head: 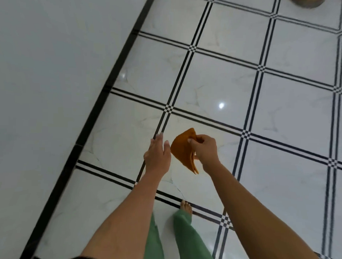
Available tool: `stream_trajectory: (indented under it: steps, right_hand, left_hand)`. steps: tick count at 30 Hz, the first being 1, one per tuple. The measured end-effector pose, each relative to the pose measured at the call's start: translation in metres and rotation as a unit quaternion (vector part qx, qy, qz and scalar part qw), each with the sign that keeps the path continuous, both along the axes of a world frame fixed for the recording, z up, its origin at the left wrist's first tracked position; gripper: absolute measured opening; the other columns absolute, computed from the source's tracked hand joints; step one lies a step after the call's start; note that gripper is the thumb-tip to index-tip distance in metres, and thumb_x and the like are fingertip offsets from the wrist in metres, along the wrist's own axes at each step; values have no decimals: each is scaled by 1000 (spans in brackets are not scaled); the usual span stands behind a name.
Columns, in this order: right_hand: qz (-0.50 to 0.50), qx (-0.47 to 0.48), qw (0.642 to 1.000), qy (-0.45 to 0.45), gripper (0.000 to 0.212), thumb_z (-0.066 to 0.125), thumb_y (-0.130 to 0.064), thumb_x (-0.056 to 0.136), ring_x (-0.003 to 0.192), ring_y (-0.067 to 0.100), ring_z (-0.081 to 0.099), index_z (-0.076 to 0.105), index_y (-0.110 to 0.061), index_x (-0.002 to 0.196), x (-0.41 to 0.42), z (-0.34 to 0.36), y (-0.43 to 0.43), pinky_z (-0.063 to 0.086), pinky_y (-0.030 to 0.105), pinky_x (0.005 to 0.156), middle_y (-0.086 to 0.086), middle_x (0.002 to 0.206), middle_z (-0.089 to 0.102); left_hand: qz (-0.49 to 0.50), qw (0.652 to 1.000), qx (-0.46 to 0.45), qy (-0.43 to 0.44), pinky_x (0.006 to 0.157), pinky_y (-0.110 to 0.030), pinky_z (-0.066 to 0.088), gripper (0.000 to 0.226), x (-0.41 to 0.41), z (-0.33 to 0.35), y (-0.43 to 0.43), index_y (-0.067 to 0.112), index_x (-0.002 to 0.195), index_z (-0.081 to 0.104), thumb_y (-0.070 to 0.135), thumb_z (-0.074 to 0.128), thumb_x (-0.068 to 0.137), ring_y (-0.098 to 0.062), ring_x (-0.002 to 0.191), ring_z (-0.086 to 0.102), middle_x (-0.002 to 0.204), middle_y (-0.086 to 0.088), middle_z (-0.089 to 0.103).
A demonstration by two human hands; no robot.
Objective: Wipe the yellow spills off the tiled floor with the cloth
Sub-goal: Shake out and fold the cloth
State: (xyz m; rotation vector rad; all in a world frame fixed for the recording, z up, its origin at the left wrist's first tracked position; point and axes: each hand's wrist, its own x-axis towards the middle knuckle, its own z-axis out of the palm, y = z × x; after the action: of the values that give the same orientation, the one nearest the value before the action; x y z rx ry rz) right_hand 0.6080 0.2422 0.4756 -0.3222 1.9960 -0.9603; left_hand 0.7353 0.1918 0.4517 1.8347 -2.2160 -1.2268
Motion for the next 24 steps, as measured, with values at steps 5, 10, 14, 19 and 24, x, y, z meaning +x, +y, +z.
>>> stream_trajectory:
  steps: [5,10,14,19,24]
  right_hand:
    - [-61,-47,997,-21,12,62,-10,88,82,21,61,60,-21,86,-36,84,16,58,43,75,1,81,62]
    - [-74,-61,995,-14,9,62,-10,88,78,21,64,60,-17,83,-68,133,12,58,44,75,5,80,63]
    - [-80,-55,995,-3,17,63,-11,87,90,27,63,61,-7,104,-101,159,0,59,40,69,7,86,62]
    - [-79,-38,996,-3,22,62,-12,89,85,25,62,60,-2,108,-133,173,-20,55,30,58,9,87,62]
    - [-83,-39,996,-21,19,60,-14,90,76,18,59,61,-5,107,-169,175,-49,53,33,62,7,82,60]
  left_hand:
    - [-11,999,4,36,110,-44,18,48,-42,72,20,19,146,21,33,22,101,-20,143,15,153,-4,25]
    - [-51,998,-5,48,109,-43,19,47,-74,108,14,21,146,23,33,23,101,-19,142,18,153,-1,26]
    - [-87,993,-7,74,106,-42,23,45,-101,126,-7,20,143,29,32,26,100,-19,138,27,151,-1,30]
    - [-96,992,5,78,108,-46,20,48,-132,135,-31,20,145,24,36,23,100,-22,140,23,152,-4,28]
    - [-89,994,-2,67,111,-47,16,50,-161,138,-56,22,147,20,39,22,100,-21,142,16,154,-2,23]
